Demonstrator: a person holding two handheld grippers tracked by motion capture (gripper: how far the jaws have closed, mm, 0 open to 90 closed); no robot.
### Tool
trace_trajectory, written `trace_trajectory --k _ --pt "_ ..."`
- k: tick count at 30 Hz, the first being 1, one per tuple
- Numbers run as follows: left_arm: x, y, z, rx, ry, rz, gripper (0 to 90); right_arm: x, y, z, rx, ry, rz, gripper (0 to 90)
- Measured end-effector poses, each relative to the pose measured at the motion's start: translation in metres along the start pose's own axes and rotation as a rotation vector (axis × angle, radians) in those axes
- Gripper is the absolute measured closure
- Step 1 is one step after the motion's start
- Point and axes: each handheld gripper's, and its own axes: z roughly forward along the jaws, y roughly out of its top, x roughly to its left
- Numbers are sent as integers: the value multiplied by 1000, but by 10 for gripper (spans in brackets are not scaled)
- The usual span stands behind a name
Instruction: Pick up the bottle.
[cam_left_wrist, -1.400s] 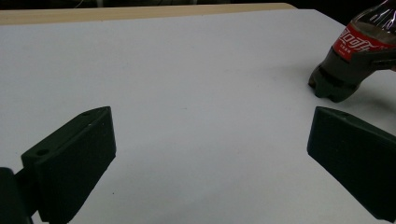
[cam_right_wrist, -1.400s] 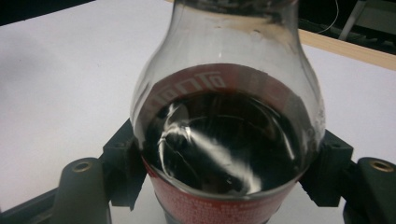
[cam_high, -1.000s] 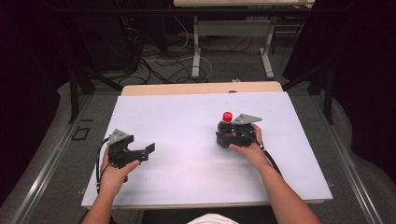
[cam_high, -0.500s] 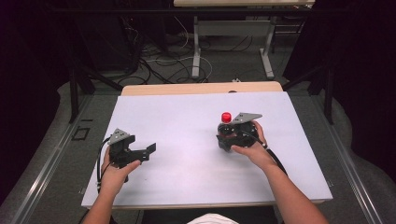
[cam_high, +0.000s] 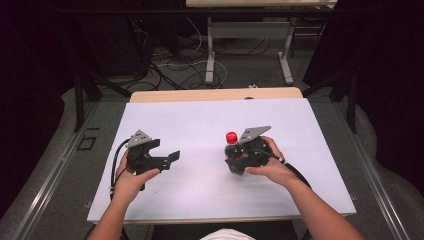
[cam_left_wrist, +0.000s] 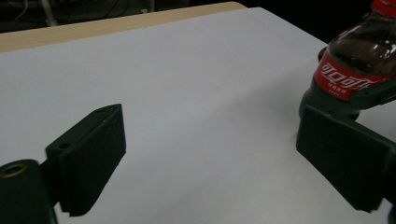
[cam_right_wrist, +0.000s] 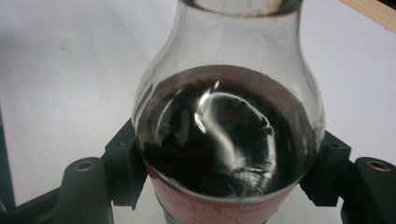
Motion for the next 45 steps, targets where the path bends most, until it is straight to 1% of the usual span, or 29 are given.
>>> trace_trajectory --k 1,3,4,5,7,8,9,10,11,12,14,16,17,19,21,23,24,25,27,29,31,32,34,35,38,39,40,41,45 --pt "-3 4 0 3 -13 14 122 2 1 0 2 3 -5 297" --pt "-10 12 2 0 -43 30 145 5 3 0 11 31 -24 297" --pt "-13 16 3 -5 -54 42 156 7 2 0 5 30 -11 297" --pt "-17 20 5 0 -65 57 162 9 3 1 13 43 -11 297" --pt "-25 28 7 13 -84 88 169 13 3 2 8 49 -19 297" --pt "-29 32 9 19 -105 96 180 14 4 2 20 60 -25 297" --pt "-33 36 10 20 -117 108 202 15 4 3 11 64 -27 297" --pt "-38 39 11 22 -131 120 216 16 4 3 21 75 -34 297" --pt "-42 43 13 19 -140 121 219 17 4 3 11 72 -30 297" --pt "-46 46 15 19 -159 129 227 17 5 3 14 79 -45 297" --pt "-54 52 18 27 -179 145 237 19 5 1 23 83 -39 297" --pt "-60 58 21 42 -217 149 251 20 5 0 10 93 -35 298" --pt "-63 60 23 44 -237 137 261 21 5 -1 17 96 -35 298" --pt "-67 65 27 65 -264 149 268 23 5 -1 10 101 -39 299" --pt "-73 67 30 67 -272 149 275 24 5 -2 21 123 -48 300" --pt "-78 70 32 85 -290 177 286 25 6 -2 20 128 -52 301" --pt "-79 71 32 96 -298 181 293 25 6 -3 25 133 -65 301" --pt "-82 72 33 97 -302 174 303 26 5 -4 37 137 -60 301" --pt "-83 75 34 109 -322 186 316 28 5 -3 39 135 -60 303" --pt "-86 76 36 99 -326 179 330 29 4 -3 45 144 -64 303" --pt "-87 79 36 129 -362 176 340 30 4 -2 44 158 -63 304" --pt "-88 79 38 120 -365 182 346 30 4 -2 39 165 -68 304" --pt "-89 80 40 136 -370 184 366 31 4 -2 49 168 -60 304" --pt "-89 82 41 148 -381 195 370 31 4 -2 48 174 -63 304" --pt "-90 82 44 157 -384 186 406 31 4 0 34 170 -74 304" --pt "-90 83 45 164 -396 188 415 31 4 0 29 170 -77 303" --pt "-91 83 46 153 -398 188 423 31 4 0 27 175 -83 303" --pt "-90 84 47 169 -410 189 438 32 4 0 27 177 -80 303" --pt "-87 85 51 170 -452 181 484 33 4 0 19 198 -80 303"
